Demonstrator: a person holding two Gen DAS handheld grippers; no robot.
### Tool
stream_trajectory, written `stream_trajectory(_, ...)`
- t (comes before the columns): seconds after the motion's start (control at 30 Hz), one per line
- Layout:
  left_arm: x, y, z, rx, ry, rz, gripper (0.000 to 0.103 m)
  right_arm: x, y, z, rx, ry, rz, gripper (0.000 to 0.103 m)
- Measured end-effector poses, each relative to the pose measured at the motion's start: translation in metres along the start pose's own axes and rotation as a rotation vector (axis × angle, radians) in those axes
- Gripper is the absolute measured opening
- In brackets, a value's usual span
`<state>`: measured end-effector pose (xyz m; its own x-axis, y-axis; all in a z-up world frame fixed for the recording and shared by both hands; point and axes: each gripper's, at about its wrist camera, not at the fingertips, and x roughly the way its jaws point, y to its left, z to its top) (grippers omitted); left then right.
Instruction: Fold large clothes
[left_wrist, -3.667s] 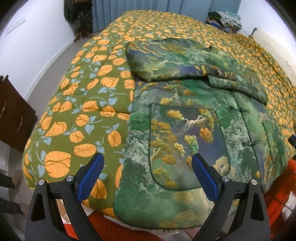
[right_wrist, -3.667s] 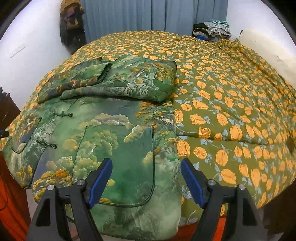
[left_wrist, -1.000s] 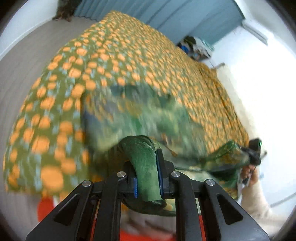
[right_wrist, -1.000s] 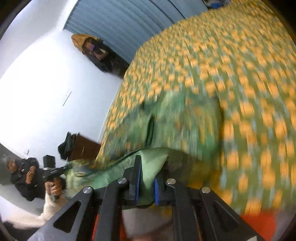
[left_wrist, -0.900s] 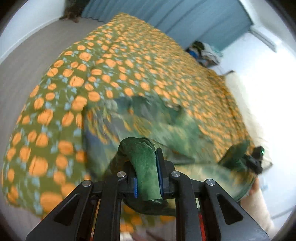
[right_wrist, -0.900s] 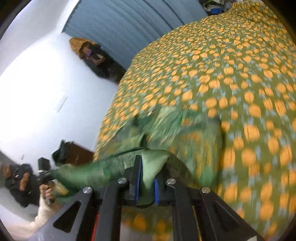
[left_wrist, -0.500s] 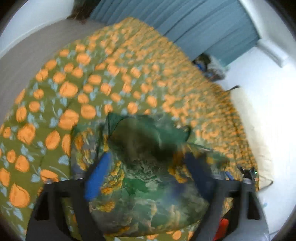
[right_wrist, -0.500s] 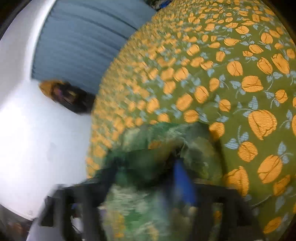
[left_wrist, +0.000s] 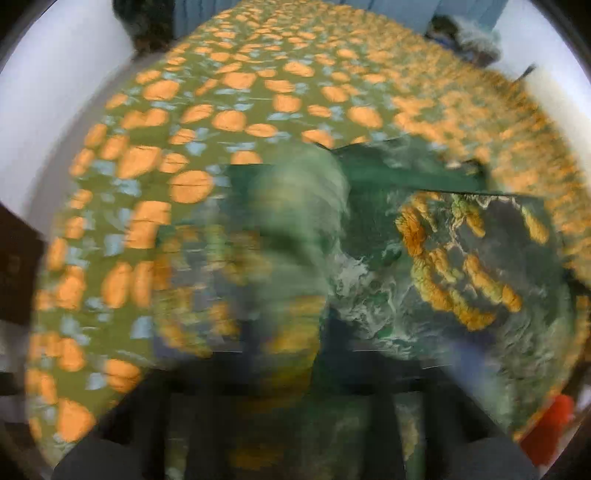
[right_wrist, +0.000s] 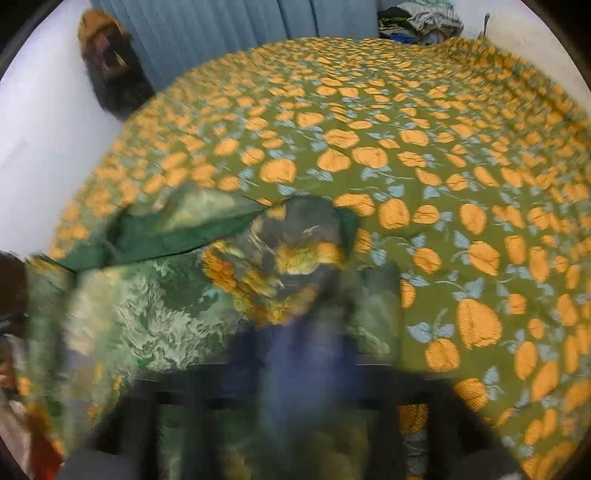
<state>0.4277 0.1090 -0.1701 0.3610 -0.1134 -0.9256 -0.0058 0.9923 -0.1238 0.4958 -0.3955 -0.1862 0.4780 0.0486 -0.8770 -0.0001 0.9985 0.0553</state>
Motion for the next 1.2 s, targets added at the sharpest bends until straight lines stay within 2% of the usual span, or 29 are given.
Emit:
stream_trajectory(0.03,-0.010,0.003,0.000,-0.015,-0.026,-0.009,0.008,-0.005,0.005,0.000,-0.031,-0.020,-0.022,0.011)
stream_trajectory(0.13,-0.048,0.018,-0.001,-0.077,-0.135,-0.028,0.007,-0.036,0.018,0.007,-0.115,-0.147,-0.082,0.010)
stream_trajectory(0.23,-0.091,0.027,0.007,-0.128,-0.286,-0.068,0.008,-0.068,0.029,0.026,-0.152,-0.291,-0.123,0.010)
stream_trajectory(0.3,-0.104,0.019,0.014,-0.108,-0.387,-0.021,0.008,-0.080,0.037,0.043,-0.161,-0.391,-0.163,0.010)
stream_trajectory(0.37,-0.097,0.009,0.023,-0.096,-0.456,0.055,0.008,-0.080,0.041,0.057,-0.148,-0.437,-0.196,0.010)
stream_trajectory(0.4,-0.084,0.008,0.030,-0.095,-0.456,0.082,0.008,-0.071,0.043,0.064,-0.144,-0.438,-0.220,0.010)
stream_trajectory(0.47,-0.044,0.007,0.041,-0.086,-0.401,0.131,0.009,-0.040,0.048,0.071,-0.141,-0.401,-0.255,0.010)
stream_trajectory(0.5,-0.017,0.010,0.042,-0.090,-0.342,0.146,0.010,-0.018,0.046,0.071,-0.136,-0.350,-0.266,0.010)
stream_trajectory(0.57,0.032,0.020,0.035,-0.117,-0.237,0.163,0.019,0.025,0.038,0.063,-0.108,-0.241,-0.262,0.010)
stream_trajectory(0.6,0.043,0.023,0.029,-0.132,-0.228,0.162,0.023,0.050,0.031,0.053,-0.087,-0.170,-0.249,0.010)
stream_trajectory(0.63,0.050,0.027,0.023,-0.151,-0.236,0.149,0.030,0.066,0.025,0.044,-0.068,-0.132,-0.232,0.011)
stream_trajectory(0.67,0.055,0.035,0.016,-0.183,-0.263,0.110,0.032,0.078,0.021,0.035,-0.050,-0.121,-0.216,0.011)
stream_trajectory(0.77,0.057,0.045,0.011,-0.219,-0.307,0.056,0.034,0.088,0.012,0.020,0.001,-0.180,-0.174,0.016)
stream_trajectory(0.87,0.062,0.038,0.011,-0.178,-0.340,0.075,0.035,0.091,-0.001,0.014,0.068,-0.216,-0.114,0.017)
stream_trajectory(1.0,0.064,0.041,0.006,-0.197,-0.388,0.044,0.035,0.096,0.003,0.009,0.073,-0.244,-0.111,0.017)
stream_trajectory(1.2,0.067,0.049,0.003,-0.236,-0.410,-0.024,0.035,0.099,-0.004,0.010,0.093,-0.269,-0.085,0.017)
